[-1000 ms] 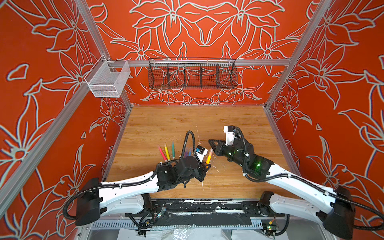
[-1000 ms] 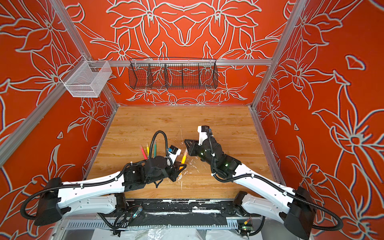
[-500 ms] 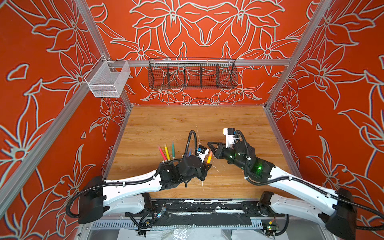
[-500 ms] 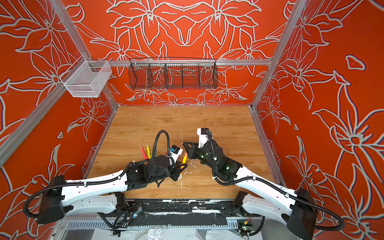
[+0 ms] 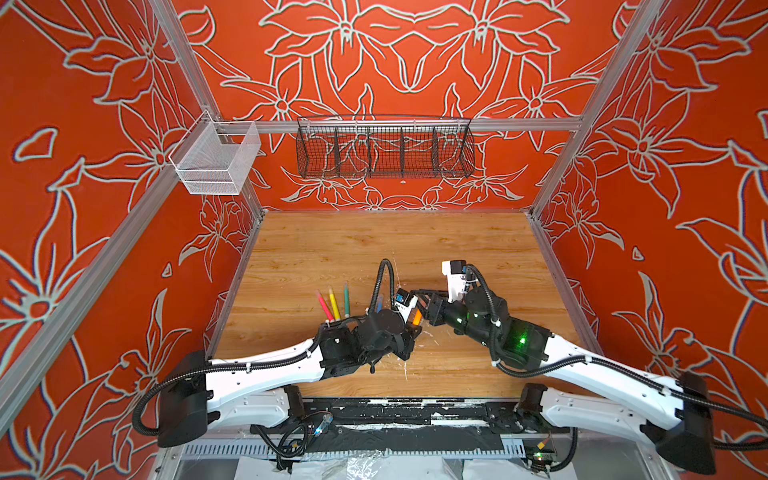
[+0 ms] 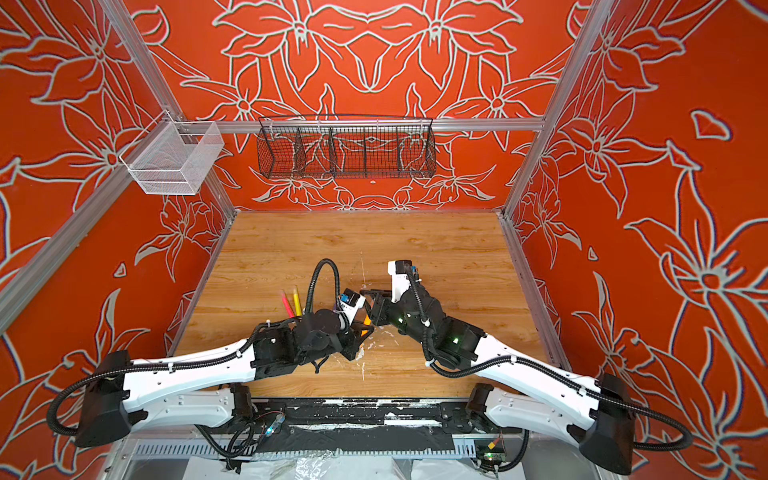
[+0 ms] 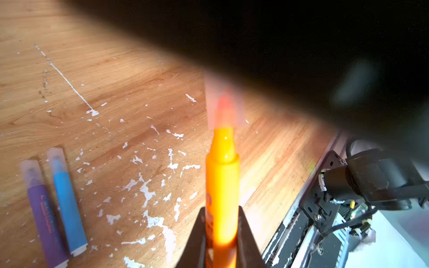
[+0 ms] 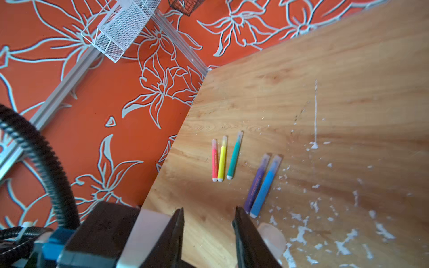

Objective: Insert the pens into the pen caps
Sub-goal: 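Lower the open right gripper over the cap on the orange marker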

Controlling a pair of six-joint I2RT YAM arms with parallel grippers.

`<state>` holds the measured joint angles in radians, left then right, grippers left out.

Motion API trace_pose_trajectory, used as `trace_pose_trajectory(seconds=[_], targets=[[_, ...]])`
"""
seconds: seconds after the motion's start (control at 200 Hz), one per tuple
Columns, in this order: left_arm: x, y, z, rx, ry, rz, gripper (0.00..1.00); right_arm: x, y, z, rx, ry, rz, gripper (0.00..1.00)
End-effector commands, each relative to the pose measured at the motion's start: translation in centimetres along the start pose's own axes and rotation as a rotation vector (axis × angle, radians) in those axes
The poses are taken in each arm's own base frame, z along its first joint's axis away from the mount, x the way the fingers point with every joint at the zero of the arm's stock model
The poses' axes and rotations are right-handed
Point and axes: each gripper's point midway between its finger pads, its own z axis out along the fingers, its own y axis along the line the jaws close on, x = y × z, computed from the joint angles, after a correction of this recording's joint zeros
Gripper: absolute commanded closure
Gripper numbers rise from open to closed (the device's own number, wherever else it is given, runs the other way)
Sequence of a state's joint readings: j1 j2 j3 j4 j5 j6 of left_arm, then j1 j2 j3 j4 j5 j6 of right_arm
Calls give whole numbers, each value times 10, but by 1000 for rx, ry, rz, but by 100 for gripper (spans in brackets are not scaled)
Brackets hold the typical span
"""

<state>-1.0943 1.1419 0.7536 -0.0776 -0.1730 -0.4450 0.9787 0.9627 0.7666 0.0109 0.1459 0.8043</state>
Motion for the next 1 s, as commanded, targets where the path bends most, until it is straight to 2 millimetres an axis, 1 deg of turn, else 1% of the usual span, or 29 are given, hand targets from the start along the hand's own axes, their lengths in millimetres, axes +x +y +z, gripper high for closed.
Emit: trace_pose_trajectory(seconds=[0.0,0.175,0.455,0.56,0.68,0.756,0.811,0.996], targets=[[-12,-5,-4,16,-35,3,100,-19,-5,-15,52,-66,-34,58],[-8,-2,-2,6,-30,2,100,-27,0,-26,24,-94,-42,55],[-10,-3,-1,6,-38,6,100,-33,9,-35,-7,-101,-48,54],[-9,-2,-1,4,-34,5,100,-37,3,-39,25,-114,-56,53],[-9,-2,-1,4,-35,4,100,-39,-8,-43,83,-129,-57,52],[-9,-2,-2,5,-41,3,100,-38,-15,-41,113,-128,-53,50],[-10,-2,-3,7,-44,5,100,-34,-19,-37,126,-118,-46,49],[-13,-5,-5,16,-51,10,100,-25,-14,-18,99,-73,-27,45]])
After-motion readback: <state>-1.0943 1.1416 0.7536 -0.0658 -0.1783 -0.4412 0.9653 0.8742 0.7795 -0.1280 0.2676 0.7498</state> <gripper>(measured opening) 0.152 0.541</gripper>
